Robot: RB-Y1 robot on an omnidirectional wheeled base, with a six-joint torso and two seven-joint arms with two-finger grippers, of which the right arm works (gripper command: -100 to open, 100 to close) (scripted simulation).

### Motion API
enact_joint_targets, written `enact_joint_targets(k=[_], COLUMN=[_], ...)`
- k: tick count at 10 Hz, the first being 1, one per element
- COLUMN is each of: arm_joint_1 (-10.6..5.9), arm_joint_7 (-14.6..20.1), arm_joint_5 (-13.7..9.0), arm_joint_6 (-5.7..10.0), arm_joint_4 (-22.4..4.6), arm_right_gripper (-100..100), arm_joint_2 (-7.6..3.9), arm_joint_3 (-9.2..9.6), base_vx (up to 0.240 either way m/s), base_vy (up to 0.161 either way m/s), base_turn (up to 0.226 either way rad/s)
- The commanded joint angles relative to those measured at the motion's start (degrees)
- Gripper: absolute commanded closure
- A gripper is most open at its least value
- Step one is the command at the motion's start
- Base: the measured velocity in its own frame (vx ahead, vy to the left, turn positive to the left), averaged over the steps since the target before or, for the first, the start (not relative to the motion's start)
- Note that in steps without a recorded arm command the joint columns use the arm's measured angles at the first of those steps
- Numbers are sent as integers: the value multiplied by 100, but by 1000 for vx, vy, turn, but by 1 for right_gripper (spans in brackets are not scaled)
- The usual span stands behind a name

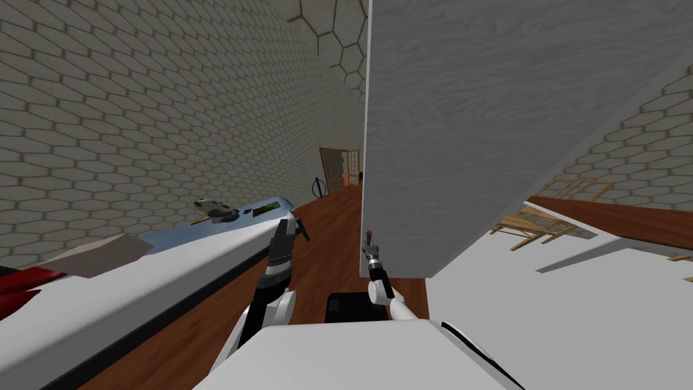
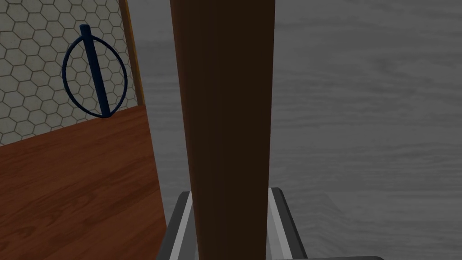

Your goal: Push the door open

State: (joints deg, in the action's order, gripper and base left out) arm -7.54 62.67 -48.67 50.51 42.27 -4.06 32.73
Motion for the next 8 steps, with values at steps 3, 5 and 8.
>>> enact_joint_targets(k=[3,5,8], arm_joint_1=[-92,-98,-38], arm_joint_7=[22,-11,-65], arm_joint_5=[-67,-106,-132], arm_joint_6=[159,183,152], arm_joint_4=[-243,-271,-228], arm_right_gripper=[100,100,100], arm_joint_2=[37,73,107], arm_joint_3=[-237,-358,-417], base_vx=[83,191,176], base_vy=[59,127,54], base_turn=[-45,-69,-37])
